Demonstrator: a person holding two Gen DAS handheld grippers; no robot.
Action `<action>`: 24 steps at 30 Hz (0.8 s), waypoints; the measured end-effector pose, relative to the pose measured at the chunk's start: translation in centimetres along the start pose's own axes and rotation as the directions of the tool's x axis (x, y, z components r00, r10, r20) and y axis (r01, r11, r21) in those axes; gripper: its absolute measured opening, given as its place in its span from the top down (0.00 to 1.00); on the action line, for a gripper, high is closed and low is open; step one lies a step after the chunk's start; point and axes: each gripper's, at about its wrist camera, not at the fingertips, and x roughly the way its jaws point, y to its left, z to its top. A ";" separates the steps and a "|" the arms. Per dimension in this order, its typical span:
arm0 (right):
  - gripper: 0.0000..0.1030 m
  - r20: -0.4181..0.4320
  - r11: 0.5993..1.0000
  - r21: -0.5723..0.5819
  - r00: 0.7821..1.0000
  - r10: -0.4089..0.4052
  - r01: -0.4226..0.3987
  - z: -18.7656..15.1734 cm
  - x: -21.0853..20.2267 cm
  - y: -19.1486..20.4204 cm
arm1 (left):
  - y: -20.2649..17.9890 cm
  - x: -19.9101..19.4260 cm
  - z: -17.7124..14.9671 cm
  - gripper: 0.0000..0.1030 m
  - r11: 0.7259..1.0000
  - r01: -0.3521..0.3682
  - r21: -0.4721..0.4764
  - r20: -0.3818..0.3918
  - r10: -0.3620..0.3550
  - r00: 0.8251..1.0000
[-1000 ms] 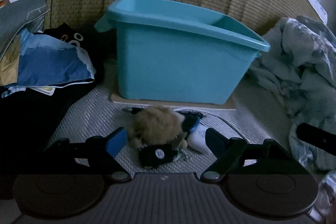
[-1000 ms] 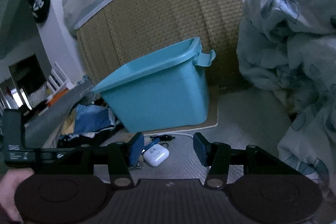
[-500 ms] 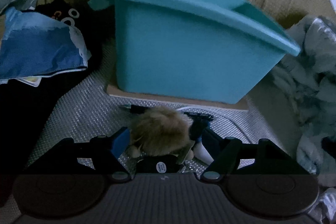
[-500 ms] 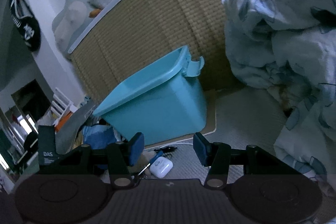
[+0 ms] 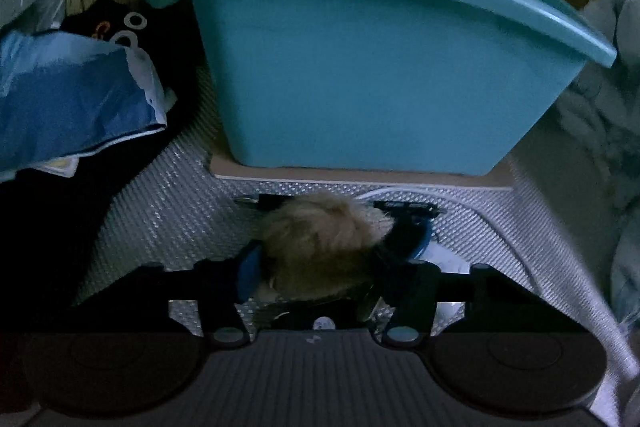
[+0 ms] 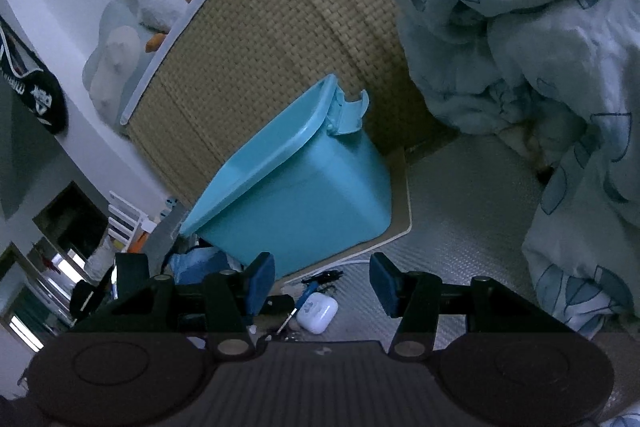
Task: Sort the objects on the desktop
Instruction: 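Reach the left tool to the brown fluffy plush keychain and grasp it, then lift the brown plush keychain with the left gripper toward the teal bin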
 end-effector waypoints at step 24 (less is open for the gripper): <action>0.44 -0.021 0.999 -0.028 0.999 -0.035 0.035 -0.7 0.4 0.2 | 0.2 -0.9 0.3 0.53 0.998 -0.022 0.053 0.003 0.022 1.000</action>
